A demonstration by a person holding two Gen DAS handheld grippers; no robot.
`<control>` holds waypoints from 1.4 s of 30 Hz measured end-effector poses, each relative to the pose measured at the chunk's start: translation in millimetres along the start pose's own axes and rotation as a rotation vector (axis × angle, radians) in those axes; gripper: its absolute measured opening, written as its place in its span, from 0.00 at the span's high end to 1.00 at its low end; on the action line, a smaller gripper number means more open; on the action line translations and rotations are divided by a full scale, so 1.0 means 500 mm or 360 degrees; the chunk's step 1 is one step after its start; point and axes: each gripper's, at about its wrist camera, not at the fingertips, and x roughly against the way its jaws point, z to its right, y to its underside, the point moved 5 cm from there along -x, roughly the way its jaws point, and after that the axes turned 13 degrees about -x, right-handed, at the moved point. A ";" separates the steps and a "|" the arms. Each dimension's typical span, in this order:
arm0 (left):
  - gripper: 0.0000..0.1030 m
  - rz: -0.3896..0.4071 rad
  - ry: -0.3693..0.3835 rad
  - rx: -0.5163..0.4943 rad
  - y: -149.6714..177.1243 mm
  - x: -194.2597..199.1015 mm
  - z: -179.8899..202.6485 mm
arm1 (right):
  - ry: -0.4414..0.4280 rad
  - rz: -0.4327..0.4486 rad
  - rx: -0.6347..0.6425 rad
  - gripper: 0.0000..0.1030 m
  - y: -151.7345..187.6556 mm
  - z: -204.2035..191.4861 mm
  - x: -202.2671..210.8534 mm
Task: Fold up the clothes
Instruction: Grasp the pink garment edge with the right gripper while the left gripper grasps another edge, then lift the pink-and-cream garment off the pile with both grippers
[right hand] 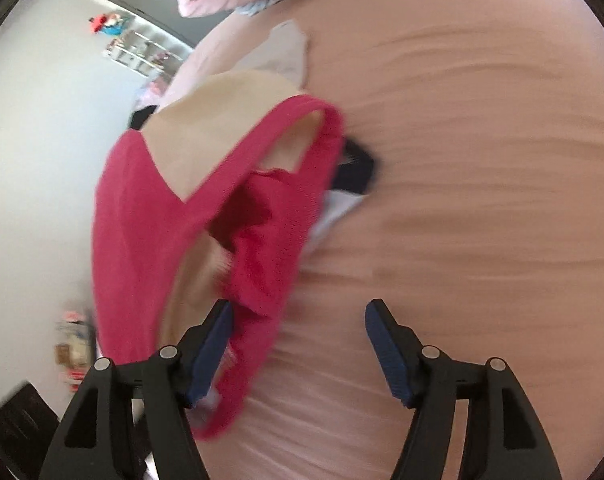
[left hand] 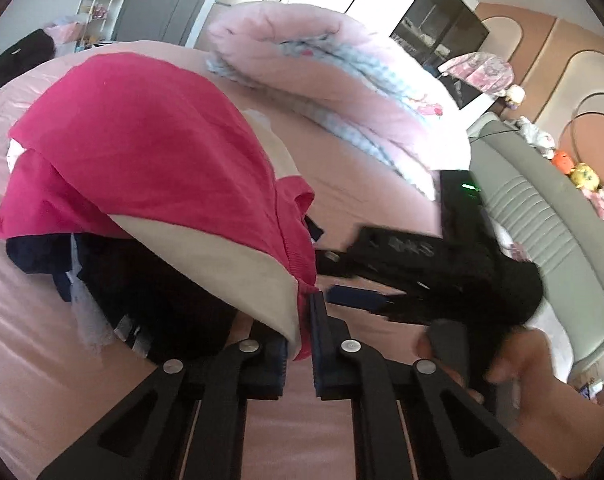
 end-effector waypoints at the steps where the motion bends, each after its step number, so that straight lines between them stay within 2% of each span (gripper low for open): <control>1: 0.93 0.0003 0.0008 -0.0002 0.002 0.008 0.000 | -0.0037 -0.0041 -0.0002 0.35 0.004 -0.013 -0.012; 2: 0.93 -0.0001 0.0017 -0.0014 0.004 0.012 0.000 | -0.0004 -0.0017 0.0053 0.39 0.013 -0.022 -0.013; 3: 0.93 -0.0008 0.0025 -0.0027 0.007 0.017 0.001 | 0.0029 0.0006 0.0108 0.63 0.022 -0.031 -0.014; 4: 0.93 -0.0013 0.0044 -0.0031 0.012 0.023 -0.001 | 0.0062 0.0030 0.0163 0.77 0.031 -0.041 -0.014; 6: 0.93 -0.0050 0.0076 -0.0038 0.016 0.015 0.005 | 0.0128 0.0078 0.0273 0.86 0.048 -0.060 -0.015; 10: 0.93 -0.0100 0.0142 -0.0117 0.020 0.001 0.044 | 0.0260 0.0173 0.0489 0.91 0.081 -0.098 -0.015; 13: 0.93 -0.0099 0.0203 -0.0146 0.028 0.014 0.095 | 0.0311 0.0219 0.0512 0.92 0.096 -0.080 0.031; 17: 0.93 -0.0098 0.0278 -0.0146 0.046 0.039 0.166 | 0.0251 0.0208 0.0510 0.92 0.146 -0.040 0.114; 20: 0.93 -0.0093 0.0279 -0.0142 0.075 0.081 0.234 | 0.0235 0.0190 0.0516 0.92 0.191 -0.001 0.186; 24: 0.93 -0.0155 0.0331 -0.0199 0.114 0.116 0.322 | 0.0182 0.0176 0.0542 0.92 0.253 0.024 0.270; 26: 0.93 -0.0214 0.0367 -0.0225 0.132 0.131 0.363 | 0.0179 0.0192 0.0513 0.92 0.271 0.008 0.278; 29: 0.93 -0.0271 0.0426 -0.0214 0.171 0.161 0.408 | 0.0159 0.0112 0.0434 0.92 0.330 0.049 0.309; 32: 0.93 -0.0270 0.0494 -0.0133 0.205 0.205 0.421 | 0.0200 0.0017 0.0503 0.91 0.376 0.074 0.318; 35: 0.93 -0.0268 0.0493 -0.0039 0.225 0.255 0.412 | 0.0273 -0.0031 0.0620 0.86 0.421 0.079 0.329; 36: 0.93 -0.0264 0.0481 -0.0013 0.232 0.273 0.408 | 0.0276 -0.0026 0.0648 0.77 0.434 0.084 0.343; 37: 0.93 -0.0260 0.0470 0.0013 0.238 0.291 0.405 | 0.0284 -0.0017 0.0679 0.75 0.446 0.087 0.356; 38: 0.93 -0.0254 0.0450 0.0039 0.247 0.314 0.404 | 0.0355 0.0039 0.0742 0.75 0.445 0.075 0.360; 39: 0.93 -0.0246 0.0434 0.0062 0.248 0.323 0.401 | 0.0408 0.0083 0.0796 0.74 0.424 0.058 0.355; 41: 0.93 -0.0204 0.0410 0.0122 0.248 0.355 0.382 | 0.0424 0.0149 0.0883 0.70 0.420 0.045 0.378; 42: 0.93 -0.0183 0.0406 0.0144 0.246 0.360 0.376 | 0.0372 0.0166 0.0969 0.63 0.419 0.036 0.387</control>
